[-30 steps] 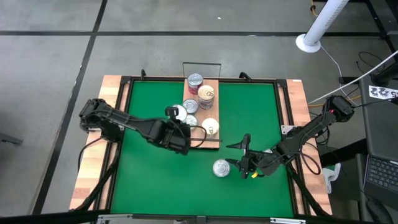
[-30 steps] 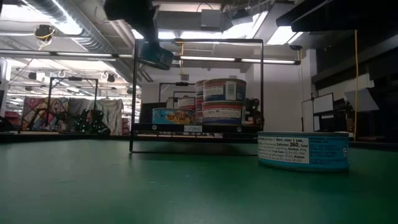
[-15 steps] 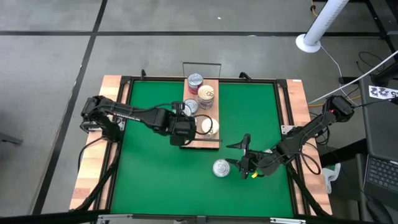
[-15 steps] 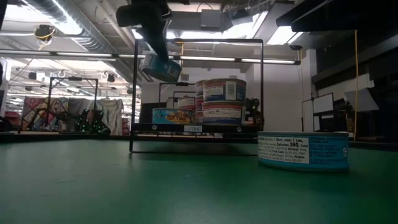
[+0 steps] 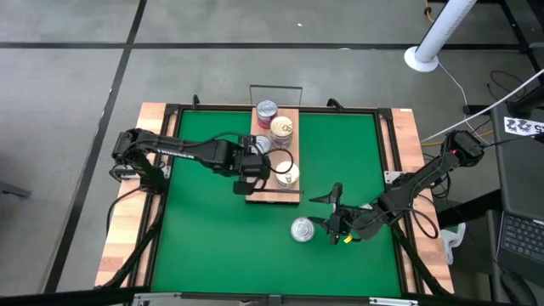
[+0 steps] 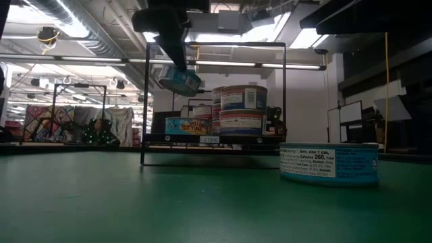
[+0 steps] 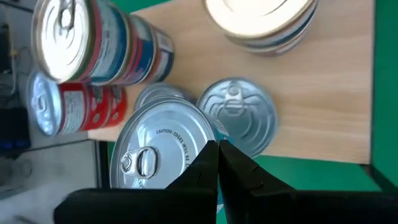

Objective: Stack canned seafood by type on shelf
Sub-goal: Stack the light blue tuna can on top of the light blue tuna can on the shelf

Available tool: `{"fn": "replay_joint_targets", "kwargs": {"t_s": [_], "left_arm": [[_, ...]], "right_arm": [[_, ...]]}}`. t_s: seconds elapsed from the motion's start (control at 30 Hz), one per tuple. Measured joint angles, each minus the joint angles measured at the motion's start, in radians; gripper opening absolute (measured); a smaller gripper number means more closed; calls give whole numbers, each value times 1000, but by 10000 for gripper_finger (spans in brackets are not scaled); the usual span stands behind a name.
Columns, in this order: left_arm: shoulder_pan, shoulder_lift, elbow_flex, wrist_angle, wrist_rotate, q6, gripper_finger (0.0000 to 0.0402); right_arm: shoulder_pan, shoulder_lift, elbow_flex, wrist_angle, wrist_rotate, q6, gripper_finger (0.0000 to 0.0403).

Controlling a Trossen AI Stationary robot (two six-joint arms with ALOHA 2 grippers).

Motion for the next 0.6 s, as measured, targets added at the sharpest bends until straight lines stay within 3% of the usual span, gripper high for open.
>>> {"fn": "replay_joint_targets", "kwargs": {"t_s": [0.6], "left_arm": [[63, 0, -9, 111, 195, 76, 0]], "right_arm": [[0, 0, 0, 0, 0, 0, 280]]}}
